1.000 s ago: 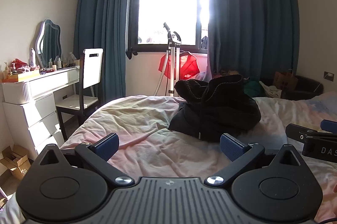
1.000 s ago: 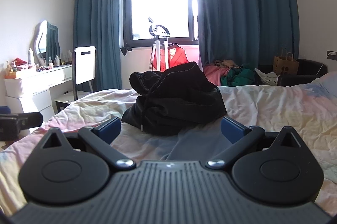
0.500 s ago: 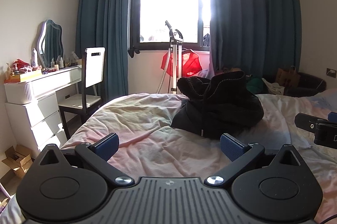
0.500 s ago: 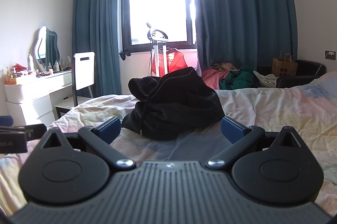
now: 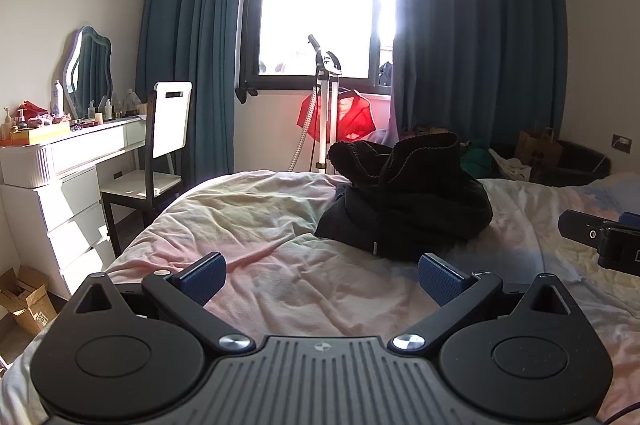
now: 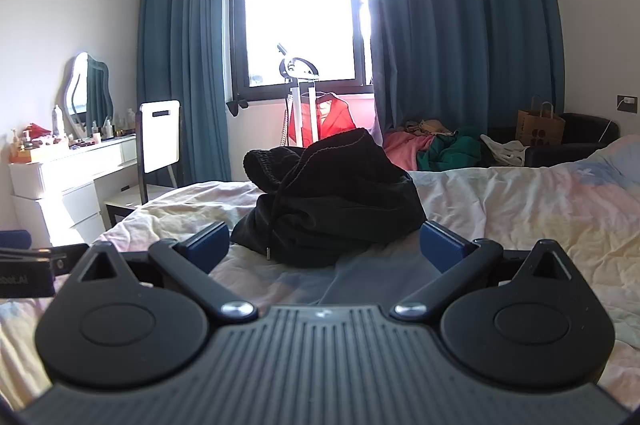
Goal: Fold clothes
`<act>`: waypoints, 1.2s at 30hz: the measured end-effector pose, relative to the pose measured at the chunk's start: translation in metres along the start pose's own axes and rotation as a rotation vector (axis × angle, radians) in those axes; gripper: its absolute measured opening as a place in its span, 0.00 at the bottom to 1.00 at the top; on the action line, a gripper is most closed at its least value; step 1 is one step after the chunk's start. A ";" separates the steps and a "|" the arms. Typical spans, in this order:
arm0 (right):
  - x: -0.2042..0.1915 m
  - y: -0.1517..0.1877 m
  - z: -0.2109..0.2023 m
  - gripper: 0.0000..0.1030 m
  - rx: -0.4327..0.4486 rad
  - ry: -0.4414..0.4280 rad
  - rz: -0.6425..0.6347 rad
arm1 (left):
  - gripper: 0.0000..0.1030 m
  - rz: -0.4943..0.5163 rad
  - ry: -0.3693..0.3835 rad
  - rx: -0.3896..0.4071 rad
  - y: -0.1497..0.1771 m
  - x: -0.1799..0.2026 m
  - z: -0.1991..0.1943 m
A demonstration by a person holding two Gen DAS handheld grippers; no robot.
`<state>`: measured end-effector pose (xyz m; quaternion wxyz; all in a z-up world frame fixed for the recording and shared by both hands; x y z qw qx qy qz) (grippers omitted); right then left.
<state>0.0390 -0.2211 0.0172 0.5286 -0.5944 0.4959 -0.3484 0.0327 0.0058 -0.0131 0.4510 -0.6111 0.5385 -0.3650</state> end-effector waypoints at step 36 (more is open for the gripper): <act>0.102 0.028 0.011 1.00 0.130 -0.006 0.439 | 1.00 -0.405 0.178 -0.257 -0.066 0.047 0.291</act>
Point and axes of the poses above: each gripper's, at about its wrist camera, not at the fingertips, and z roughly the way its jaws point, x to its right, y to its underside, the point moved 3 cm from there along z, roughly the way its jaws point, and after that the axes turned 10 degrees about -y, right-handed, at the moved point
